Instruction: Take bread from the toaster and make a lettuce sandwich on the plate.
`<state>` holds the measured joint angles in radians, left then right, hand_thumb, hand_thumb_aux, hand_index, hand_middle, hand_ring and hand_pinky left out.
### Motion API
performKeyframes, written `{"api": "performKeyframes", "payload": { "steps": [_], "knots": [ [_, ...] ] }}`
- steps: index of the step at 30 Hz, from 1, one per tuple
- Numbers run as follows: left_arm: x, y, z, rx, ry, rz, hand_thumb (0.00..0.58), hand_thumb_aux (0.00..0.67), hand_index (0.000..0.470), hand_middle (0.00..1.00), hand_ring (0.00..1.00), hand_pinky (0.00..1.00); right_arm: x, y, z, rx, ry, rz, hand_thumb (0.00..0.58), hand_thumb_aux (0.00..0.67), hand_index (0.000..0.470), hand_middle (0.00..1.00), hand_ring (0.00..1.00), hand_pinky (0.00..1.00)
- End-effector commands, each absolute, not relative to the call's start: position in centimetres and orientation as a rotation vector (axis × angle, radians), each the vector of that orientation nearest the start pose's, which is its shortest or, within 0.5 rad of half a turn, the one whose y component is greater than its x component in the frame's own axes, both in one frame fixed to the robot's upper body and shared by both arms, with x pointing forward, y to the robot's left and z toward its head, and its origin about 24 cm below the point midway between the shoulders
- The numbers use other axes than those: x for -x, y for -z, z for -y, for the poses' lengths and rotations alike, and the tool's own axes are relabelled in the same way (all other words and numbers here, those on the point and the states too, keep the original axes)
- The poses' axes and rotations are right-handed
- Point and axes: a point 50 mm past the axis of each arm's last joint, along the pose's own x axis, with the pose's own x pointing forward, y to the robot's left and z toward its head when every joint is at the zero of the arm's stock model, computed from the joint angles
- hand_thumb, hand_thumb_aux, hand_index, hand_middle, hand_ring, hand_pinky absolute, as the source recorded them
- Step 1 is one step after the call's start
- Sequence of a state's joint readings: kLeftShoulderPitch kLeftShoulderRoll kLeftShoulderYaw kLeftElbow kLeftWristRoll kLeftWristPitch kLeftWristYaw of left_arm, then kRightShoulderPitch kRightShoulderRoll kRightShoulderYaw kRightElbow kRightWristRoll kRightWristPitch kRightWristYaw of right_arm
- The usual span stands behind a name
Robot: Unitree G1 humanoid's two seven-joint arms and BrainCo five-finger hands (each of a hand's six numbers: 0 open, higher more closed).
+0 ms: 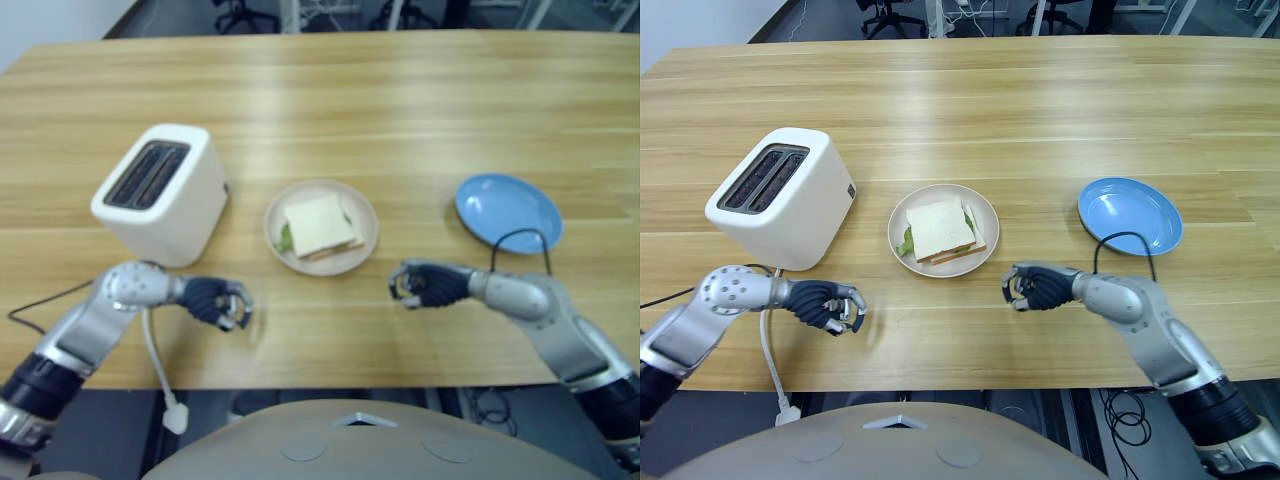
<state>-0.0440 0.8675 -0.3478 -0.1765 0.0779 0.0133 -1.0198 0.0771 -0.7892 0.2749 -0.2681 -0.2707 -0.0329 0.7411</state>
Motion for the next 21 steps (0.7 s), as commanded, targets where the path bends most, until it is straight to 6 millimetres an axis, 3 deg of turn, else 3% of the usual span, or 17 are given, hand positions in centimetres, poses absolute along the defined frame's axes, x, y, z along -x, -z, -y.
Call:
{"api": "performKeyframes", "payload": {
  "steps": [1, 6, 9, 14, 21],
  "knots": [
    [-22.1, -3.6, -17.9, -0.959, 1.353, -0.461, 0.580, 0.670, 0.460, 1.00, 1.00, 1.00, -20.7, -3.5, 16.9, 1.041, -1.142, -0.281, 0.580, 0.670, 0.460, 1.00, 1.00, 1.00],
    [-24.4, -1.7, -16.6, -1.029, 1.316, -0.448, 0.580, 0.670, 0.460, 1.00, 1.00, 1.00, -21.6, -0.5, 14.9, 1.063, -1.216, -0.321, 0.580, 0.670, 0.460, 1.00, 1.00, 1.00],
    [-26.4, -1.2, -15.7, -1.042, 1.271, -0.421, 0.580, 0.670, 0.460, 1.00, 1.00, 1.00, -23.1, 0.7, 14.6, 1.095, -1.179, -0.323, 0.580, 0.670, 0.460, 1.00, 1.00, 1.00],
    [-30.1, -0.6, -14.8, -1.079, 1.151, -0.387, 0.580, 0.670, 0.460, 1.00, 1.00, 1.00, -26.6, 1.3, 14.3, 1.107, -1.059, -0.275, 0.580, 0.670, 0.460, 1.00, 1.00, 1.00],
    [-33.7, -1.0, -13.9, -1.105, 0.955, -0.332, 0.580, 0.670, 0.460, 1.00, 1.00, 1.00, -30.8, 1.1, 13.9, 1.083, -0.886, -0.211, 0.580, 0.670, 0.460, 1.00, 1.00, 1.00]
  ]
}}
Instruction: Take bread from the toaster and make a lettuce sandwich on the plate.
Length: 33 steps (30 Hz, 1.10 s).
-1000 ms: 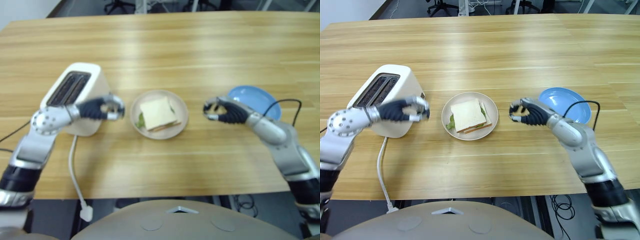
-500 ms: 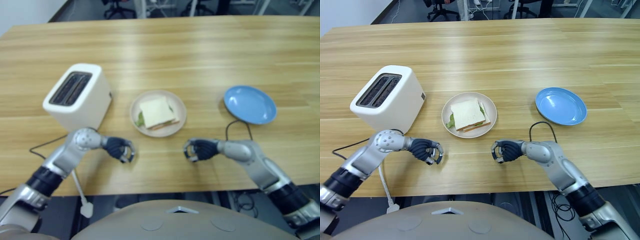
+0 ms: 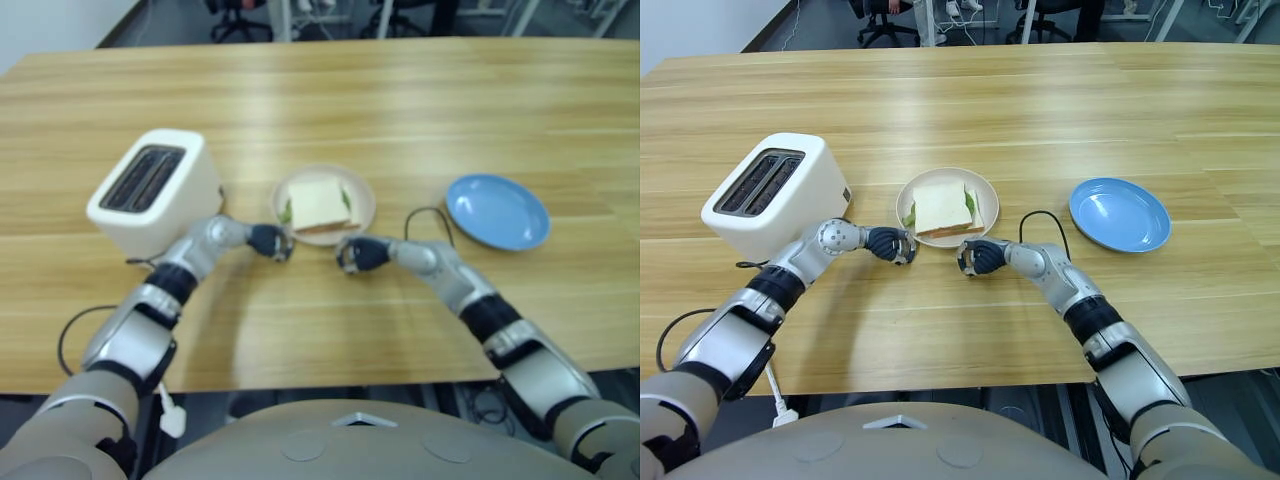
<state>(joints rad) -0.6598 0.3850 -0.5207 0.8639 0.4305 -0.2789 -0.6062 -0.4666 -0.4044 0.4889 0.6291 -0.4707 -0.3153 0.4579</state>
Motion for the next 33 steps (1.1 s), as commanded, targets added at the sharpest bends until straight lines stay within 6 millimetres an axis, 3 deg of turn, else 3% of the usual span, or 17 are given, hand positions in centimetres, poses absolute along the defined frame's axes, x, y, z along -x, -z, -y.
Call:
{"api": "performKeyframes", "payload": {
  "steps": [1, 2, 3, 5, 6, 8, 9, 10, 11, 14, 16, 19, 23, 27, 33],
  "knots": [
    [-34.1, -1.2, -13.8, -1.105, 0.922, -0.319, 0.578, 0.633, 0.435, 1.00, 1.00, 1.00, -31.4, 1.0, 13.9, 1.099, -0.845, -0.205, 0.580, 0.670, 0.460, 1.00, 1.00, 1.00],
    [-34.7, -1.5, -13.8, -1.135, 0.861, -0.295, 0.538, 0.489, 0.336, 1.00, 1.00, 1.00, -32.1, 1.0, 14.0, 1.103, -0.807, -0.208, 0.580, 0.670, 0.460, 1.00, 1.00, 1.00],
    [-35.1, -1.8, -13.8, -1.158, 0.820, -0.278, 0.538, 0.489, 0.336, 1.00, 1.00, 1.00, -32.4, 1.0, 14.0, 1.105, -0.785, -0.211, 0.580, 0.670, 0.460, 1.00, 1.00, 1.00],
    [-35.6, -1.9, -13.9, -1.180, 0.773, -0.269, 0.561, 0.549, 0.377, 1.00, 1.00, 1.00, -32.9, 1.1, 14.2, 1.131, -0.746, -0.219, 0.580, 0.670, 0.460, 1.00, 1.00, 1.00],
    [-35.7, -1.9, -13.9, -1.183, 0.758, -0.270, 0.556, 0.533, 0.366, 1.00, 1.00, 1.00, -33.0, 1.2, 14.4, 1.150, -0.730, -0.220, 0.580, 0.670, 0.460, 1.00, 1.00, 1.00],
    [-35.9, -2.0, -14.2, -1.187, 0.710, -0.267, 0.466, 0.373, 0.256, 0.97, 0.97, 0.97, -33.2, 1.1, 14.6, 1.157, -0.698, -0.206, 0.580, 0.670, 0.460, 1.00, 1.00, 1.00],
    [-35.9, -2.0, -14.3, -1.186, 0.696, -0.267, 0.398, 0.294, 0.202, 0.91, 0.91, 0.91, -33.3, 0.9, 14.7, 1.155, -0.683, -0.189, 0.580, 0.670, 0.460, 1.00, 1.00, 1.00],
    [-35.9, -2.0, -14.6, -1.172, 0.686, -0.261, 0.000, 0.000, 0.000, 0.47, 0.47, 0.47, -33.3, 0.5, 14.8, 1.151, -0.672, -0.149, 0.408, 0.305, 0.209, 0.00, 0.00, 0.00],
    [-35.8, -2.0, -14.9, -1.162, 0.681, -0.256, 0.000, 0.000, 0.000, 0.00, 0.00, 0.00, -33.4, 0.3, 14.9, 1.149, -0.666, -0.119, 0.000, 0.000, 0.000, 0.00, 0.00, 0.00],
    [-35.5, -2.6, -16.0, -1.073, 0.655, -0.193, 0.000, 0.000, 0.000, 0.00, 0.00, 0.00, -32.8, -1.0, 15.1, 1.059, -0.692, -0.003, 0.000, 0.000, 0.000, 0.00, 0.00, 0.00],
    [-34.7, -4.2, -16.7, -0.930, 0.607, -0.074, 0.000, 0.000, 0.000, 0.00, 0.00, 0.00, -31.9, -3.2, 15.4, 0.903, -0.666, 0.126, 0.000, 0.000, 0.000, 0.00, 0.00, 0.00],
    [-31.6, -6.9, -17.2, -0.682, 0.513, 0.081, 0.000, 0.000, 0.000, 0.00, 0.00, 0.00, -30.4, -6.3, 15.9, 0.665, -0.578, 0.233, 0.000, 0.000, 0.000, 0.00, 0.00, 0.00],
    [-27.6, -8.8, -17.0, -0.362, 0.360, 0.134, 0.000, 0.000, 0.000, 0.00, 0.00, 0.00, -29.4, -8.4, 16.6, 0.371, -0.418, 0.252, 0.000, 0.000, 0.000, 0.00, 0.00, 0.00],
    [-25.8, -9.1, -16.0, -0.153, 0.227, 0.170, 0.000, 0.000, 0.000, 0.00, 0.00, 0.00, -29.3, -8.1, 17.1, 0.151, -0.261, 0.210, 0.000, 0.000, 0.000, 0.00, 0.00, 0.00],
    [-26.6, -6.9, -15.3, 0.000, 0.093, 0.138, 0.000, 0.000, 0.000, 0.00, 0.00, 0.00, -29.2, -5.5, 17.1, 0.028, -0.154, 0.109, 0.000, 0.000, 0.000, 0.00, 0.00, 0.00]
  ]
}}
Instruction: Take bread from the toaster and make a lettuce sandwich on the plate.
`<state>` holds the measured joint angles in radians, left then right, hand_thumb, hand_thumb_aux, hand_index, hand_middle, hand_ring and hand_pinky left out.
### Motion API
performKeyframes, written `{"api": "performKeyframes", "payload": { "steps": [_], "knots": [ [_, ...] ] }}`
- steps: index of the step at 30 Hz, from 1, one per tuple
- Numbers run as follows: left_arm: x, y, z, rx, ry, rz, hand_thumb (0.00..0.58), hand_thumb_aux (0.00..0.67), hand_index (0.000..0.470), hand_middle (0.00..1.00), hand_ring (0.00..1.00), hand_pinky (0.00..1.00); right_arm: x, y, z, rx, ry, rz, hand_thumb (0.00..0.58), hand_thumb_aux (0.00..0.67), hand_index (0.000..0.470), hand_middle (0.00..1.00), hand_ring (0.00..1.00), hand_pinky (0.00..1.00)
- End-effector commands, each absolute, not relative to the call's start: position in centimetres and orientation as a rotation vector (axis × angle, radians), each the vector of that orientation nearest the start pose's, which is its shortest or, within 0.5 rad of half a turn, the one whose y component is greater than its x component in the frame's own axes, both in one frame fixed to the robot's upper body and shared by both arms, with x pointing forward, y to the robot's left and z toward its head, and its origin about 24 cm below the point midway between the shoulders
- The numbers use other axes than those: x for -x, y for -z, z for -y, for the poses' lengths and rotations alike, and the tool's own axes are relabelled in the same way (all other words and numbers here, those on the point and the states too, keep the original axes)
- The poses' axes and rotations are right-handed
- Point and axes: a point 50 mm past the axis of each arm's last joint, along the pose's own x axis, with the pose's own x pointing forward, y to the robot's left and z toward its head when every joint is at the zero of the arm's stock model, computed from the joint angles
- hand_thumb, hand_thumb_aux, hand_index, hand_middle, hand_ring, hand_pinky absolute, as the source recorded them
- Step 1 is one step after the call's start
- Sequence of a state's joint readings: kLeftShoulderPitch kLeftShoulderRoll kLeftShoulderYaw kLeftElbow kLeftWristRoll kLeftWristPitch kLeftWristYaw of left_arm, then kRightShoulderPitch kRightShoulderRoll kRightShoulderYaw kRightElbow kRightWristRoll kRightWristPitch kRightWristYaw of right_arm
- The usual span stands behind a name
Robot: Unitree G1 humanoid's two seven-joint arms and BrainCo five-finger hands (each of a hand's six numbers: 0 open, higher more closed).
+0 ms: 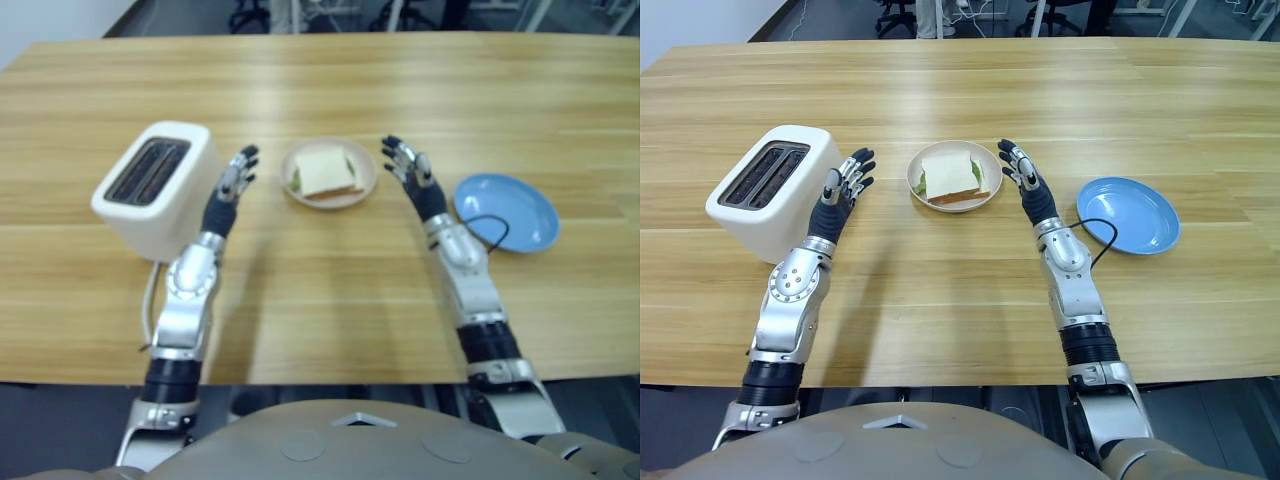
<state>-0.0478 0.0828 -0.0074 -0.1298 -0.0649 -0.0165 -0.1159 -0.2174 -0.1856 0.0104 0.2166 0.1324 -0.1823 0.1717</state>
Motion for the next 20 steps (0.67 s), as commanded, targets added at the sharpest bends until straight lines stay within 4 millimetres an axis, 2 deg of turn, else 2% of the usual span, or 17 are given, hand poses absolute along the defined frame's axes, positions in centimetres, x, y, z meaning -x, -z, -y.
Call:
{"api": "performKeyframes", "payload": {
  "steps": [1, 6, 20],
  "knots": [
    [-26.8, -6.6, -15.5, 0.011, 0.076, 0.135, 0.000, 0.000, 0.000, 0.00, 0.00, 0.00, -29.2, -5.2, 17.1, 0.022, -0.150, 0.104, 0.000, 0.000, 0.000, 0.00, 0.00, 0.00],
    [-27.7, -5.4, -16.2, 0.041, 0.009, 0.127, 0.000, 0.000, 0.000, 0.00, 0.00, 0.00, -29.1, -4.1, 16.8, -0.002, -0.123, 0.072, 0.000, 0.000, 0.000, 0.00, 0.00, 0.00],
    [-28.0, -3.8, -15.8, 0.039, 0.004, 0.128, 0.000, 0.000, 0.000, 0.00, 0.00, 0.00, -29.7, -3.3, 17.3, 0.059, -0.102, 0.080, 0.000, 0.000, 0.000, 0.00, 0.00, 0.00]
  ]
}}
